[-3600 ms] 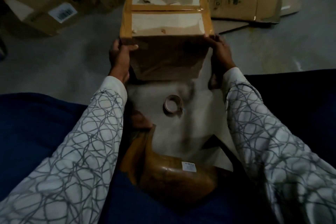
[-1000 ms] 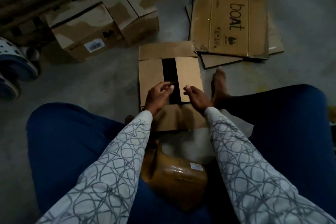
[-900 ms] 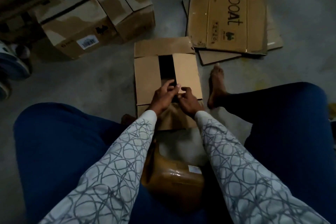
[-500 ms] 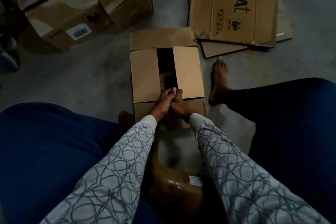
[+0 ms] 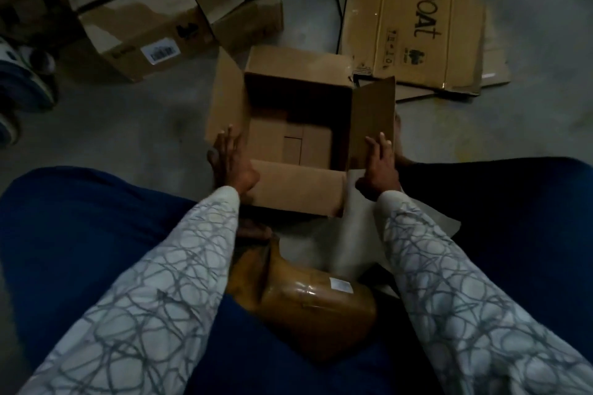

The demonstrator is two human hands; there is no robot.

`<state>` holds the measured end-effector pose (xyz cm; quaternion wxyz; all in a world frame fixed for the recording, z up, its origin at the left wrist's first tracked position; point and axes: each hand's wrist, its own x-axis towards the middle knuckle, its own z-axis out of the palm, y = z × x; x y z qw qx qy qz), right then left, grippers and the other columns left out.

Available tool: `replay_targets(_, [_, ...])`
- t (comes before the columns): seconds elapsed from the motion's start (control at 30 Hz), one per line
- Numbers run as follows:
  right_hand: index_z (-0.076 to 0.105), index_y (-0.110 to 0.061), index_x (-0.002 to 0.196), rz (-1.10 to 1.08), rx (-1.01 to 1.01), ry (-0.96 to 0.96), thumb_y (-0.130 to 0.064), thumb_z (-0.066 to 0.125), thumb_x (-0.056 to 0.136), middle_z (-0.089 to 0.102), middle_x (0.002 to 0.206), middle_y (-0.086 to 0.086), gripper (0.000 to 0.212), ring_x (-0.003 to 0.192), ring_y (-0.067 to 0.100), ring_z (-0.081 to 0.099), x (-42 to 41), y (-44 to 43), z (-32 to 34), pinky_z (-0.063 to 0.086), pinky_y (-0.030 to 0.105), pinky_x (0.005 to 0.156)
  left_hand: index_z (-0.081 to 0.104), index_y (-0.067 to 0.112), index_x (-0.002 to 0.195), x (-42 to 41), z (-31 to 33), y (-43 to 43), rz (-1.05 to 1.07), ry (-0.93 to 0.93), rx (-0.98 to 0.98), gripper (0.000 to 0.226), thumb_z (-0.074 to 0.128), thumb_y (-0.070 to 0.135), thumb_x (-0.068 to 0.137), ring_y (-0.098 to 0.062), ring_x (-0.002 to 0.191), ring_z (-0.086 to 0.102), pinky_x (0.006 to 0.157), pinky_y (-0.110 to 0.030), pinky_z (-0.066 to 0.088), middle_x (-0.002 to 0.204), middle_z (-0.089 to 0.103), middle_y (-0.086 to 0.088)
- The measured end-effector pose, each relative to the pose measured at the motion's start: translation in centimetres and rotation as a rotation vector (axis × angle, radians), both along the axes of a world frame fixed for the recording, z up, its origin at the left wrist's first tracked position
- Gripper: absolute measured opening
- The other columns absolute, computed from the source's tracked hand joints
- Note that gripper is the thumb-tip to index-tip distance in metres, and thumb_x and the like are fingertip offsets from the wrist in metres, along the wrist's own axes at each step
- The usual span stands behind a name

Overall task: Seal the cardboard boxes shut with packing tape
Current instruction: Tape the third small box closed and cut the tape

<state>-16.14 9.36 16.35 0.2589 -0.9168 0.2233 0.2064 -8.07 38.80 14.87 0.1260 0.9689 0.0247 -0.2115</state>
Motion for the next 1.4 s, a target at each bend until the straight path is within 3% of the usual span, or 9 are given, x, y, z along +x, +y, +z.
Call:
replay_targets(0.23, [0.009, -0.019, 0.16, 0.185, 0.072, 0.052, -0.024, 0.097, 0.058, 0.003, 0.167, 0.011, 0.134, 0.153, 0.036, -0.004, -1.6, -4.8, -2.6, 0.013, 0.052, 0.123, -0.001, 0.021, 0.161, 1.0, -3.6, 7.7, -0.332, 0.136, 0.149, 0.152, 0.097, 0.038, 0.046, -0.032, 0.154, -0.009, 0.114, -0.064, 0.0, 0.168, -0.005, -0.009])
replay_targets(0.37, [0.012, -0.008, 0.159, 0.283, -0.004, -0.03, -0.034, 0.096, 0.058, 0.009, 0.166, 0.012, 0.134, 0.153, 0.039, -0.004, -1.4, -4.1, -4.7, 0.0, 0.058, 0.123, -0.004, 0.028, 0.16, 2.0, -5.0, 7.2, -0.31, 0.035, 0.245, 0.123, 0.082, 0.036, 0.073, -0.033, 0.154, 0.001, 0.118, -0.057, 0.004, 0.169, -0.004, -0.002])
replay_targets(0.53, [0.017, -0.004, 0.157, 0.342, -0.05, -0.034, -0.035, 0.086, 0.072, 0.02, 0.163, 0.013, 0.114, 0.153, 0.033, 0.009, -0.5, -3.4, -6.2, -0.001, 0.058, 0.123, 0.0, 0.044, 0.158, 5.0, -6.1, 9.5, -0.291, 0.302, -0.033, 0.14, 0.096, 0.024, 0.058, -0.026, 0.154, 0.007, 0.121, -0.054, 0.016, 0.168, -0.004, 0.004])
replay_targets(0.6, [0.021, -0.002, 0.155, 0.278, 0.049, -0.022, -0.021, 0.08, 0.08, 0.025, 0.16, 0.019, 0.098, 0.151, 0.038, 0.017, 0.0, -3.5, -6.9, 0.012, 0.061, 0.12, 0.015, 0.043, 0.157, 6.0, -5.3, 9.7, -0.164, 0.493, -0.34, 0.121, 0.092, 0.014, 0.068, -0.02, 0.153, 0.014, 0.121, -0.037, 0.021, 0.167, 0.007, 0.002])
replay_targets(0.7, [0.028, -0.015, 0.153, -0.088, 0.229, -0.017, -0.064, 0.061, 0.088, 0.044, 0.148, 0.013, 0.088, 0.135, 0.035, 0.045, 1.6, -3.2, -6.4, 0.035, 0.053, 0.114, 0.054, 0.016, 0.142, 7.2, -4.2, 8.7, 0.225, 0.495, -0.592, 0.055, 0.071, 0.029, 0.092, -0.021, 0.135, 0.049, 0.11, -0.025, 0.037, 0.146, 0.052, -0.004])
replay_targets(0.9, [0.037, -0.01, 0.133, -0.176, 0.081, 0.002, -0.049, 0.062, 0.094, 0.058, 0.13, 0.013, 0.061, 0.115, 0.037, 0.06, 4.2, -2.5, -5.2, 0.045, 0.042, 0.091, 0.074, 0.024, 0.09, 5.7, -3.7, 5.9, 0.199, -0.005, -0.173, 0.034, 0.078, 0.055, 0.078, -0.023, 0.096, 0.068, 0.088, -0.035, 0.053, 0.098, 0.075, -0.003])
replay_targets(1.03, [0.038, -0.032, 0.132, 0.139, 0.001, 0.118, -0.059, 0.047, 0.089, 0.042, 0.145, 0.013, 0.051, 0.121, 0.044, 0.051, 2.7, -1.6, -5.7, 0.047, 0.055, 0.094, 0.061, 0.018, 0.116, 4.0, -4.3, 3.4, -0.068, -0.11, -0.015, 0.039, 0.071, 0.036, 0.082, -0.038, 0.117, 0.051, 0.097, -0.047, 0.041, 0.123, 0.06, -0.017])
replay_targets(1.2, [0.013, -0.053, 0.151, 0.214, -0.106, 0.323, -0.069, 0.053, 0.087, -0.013, 0.167, 0.003, 0.078, 0.15, 0.047, -0.003, 2.1, -1.1, -6.0, 0.022, 0.069, 0.11, -0.007, 0.039, 0.158, 2.2, -5.5, 2.7, -0.241, 0.329, 0.089, 0.107, 0.065, 0.067, 0.083, -0.039, 0.15, -0.021, 0.117, -0.062, -0.006, 0.162, -0.027, -0.016])
replay_targets(1.4, [0.044, -0.028, 0.144, 0.055, -0.144, -0.005, -0.064, 0.04, 0.097, 0.005, 0.167, 0.001, 0.059, 0.147, 0.033, 0.018, 5.9, 1.9, -3.9, 0.022, 0.063, 0.111, -0.002, 0.031, 0.16, 5.7, -5.2, 0.2, -0.197, 0.088, -0.029, 0.096, 0.053, 0.067, 0.089, -0.034, 0.153, -0.015, 0.121, -0.057, -0.007, 0.166, -0.017, -0.011])
